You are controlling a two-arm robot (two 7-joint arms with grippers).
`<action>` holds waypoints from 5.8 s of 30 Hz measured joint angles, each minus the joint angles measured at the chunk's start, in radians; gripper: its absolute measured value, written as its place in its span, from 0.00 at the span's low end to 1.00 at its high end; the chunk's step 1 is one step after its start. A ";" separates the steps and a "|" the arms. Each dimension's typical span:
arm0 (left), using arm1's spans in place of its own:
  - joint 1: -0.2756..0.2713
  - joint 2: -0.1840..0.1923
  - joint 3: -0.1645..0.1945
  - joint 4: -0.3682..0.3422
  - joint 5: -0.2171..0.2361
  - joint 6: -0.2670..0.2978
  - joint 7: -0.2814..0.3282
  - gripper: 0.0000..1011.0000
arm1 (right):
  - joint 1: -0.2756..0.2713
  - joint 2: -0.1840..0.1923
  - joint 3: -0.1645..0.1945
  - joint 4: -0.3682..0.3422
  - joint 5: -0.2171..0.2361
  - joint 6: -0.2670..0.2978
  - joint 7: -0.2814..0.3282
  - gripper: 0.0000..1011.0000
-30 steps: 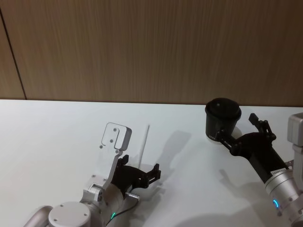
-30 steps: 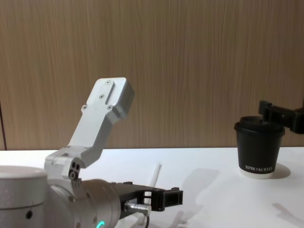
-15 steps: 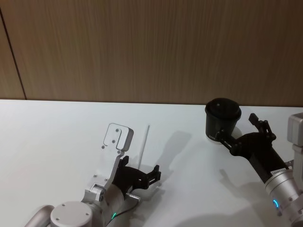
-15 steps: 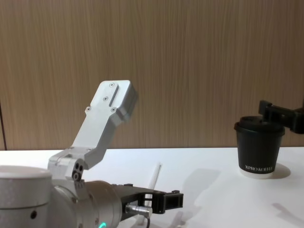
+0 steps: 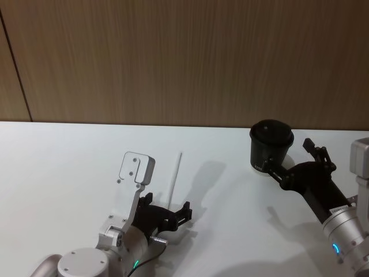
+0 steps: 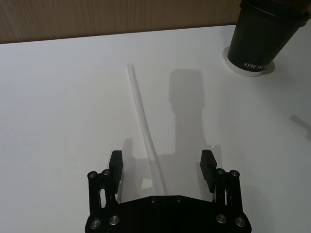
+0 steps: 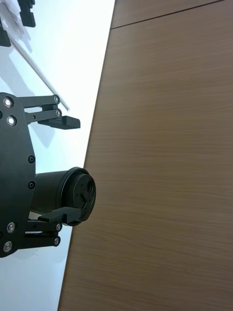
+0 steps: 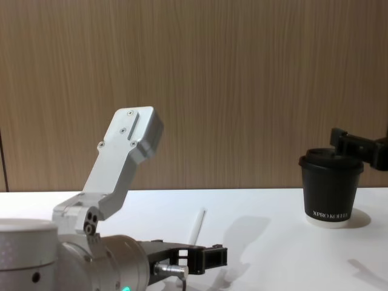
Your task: Pick up the straw with one hand, pass it to the other hand, and insert it into the cup.
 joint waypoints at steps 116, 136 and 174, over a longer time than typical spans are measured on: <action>0.008 -0.040 -0.047 0.011 0.008 0.052 0.005 0.00 | 0.000 0.000 0.000 0.000 0.000 0.000 0.000 0.99; -0.002 -0.027 -0.035 0.010 0.025 0.035 -0.012 0.00 | 0.000 0.000 0.000 0.000 0.000 0.000 0.000 0.99; -0.131 0.099 0.060 -0.039 0.193 -0.192 -0.173 0.00 | 0.000 0.000 0.000 0.000 0.000 0.000 0.000 0.99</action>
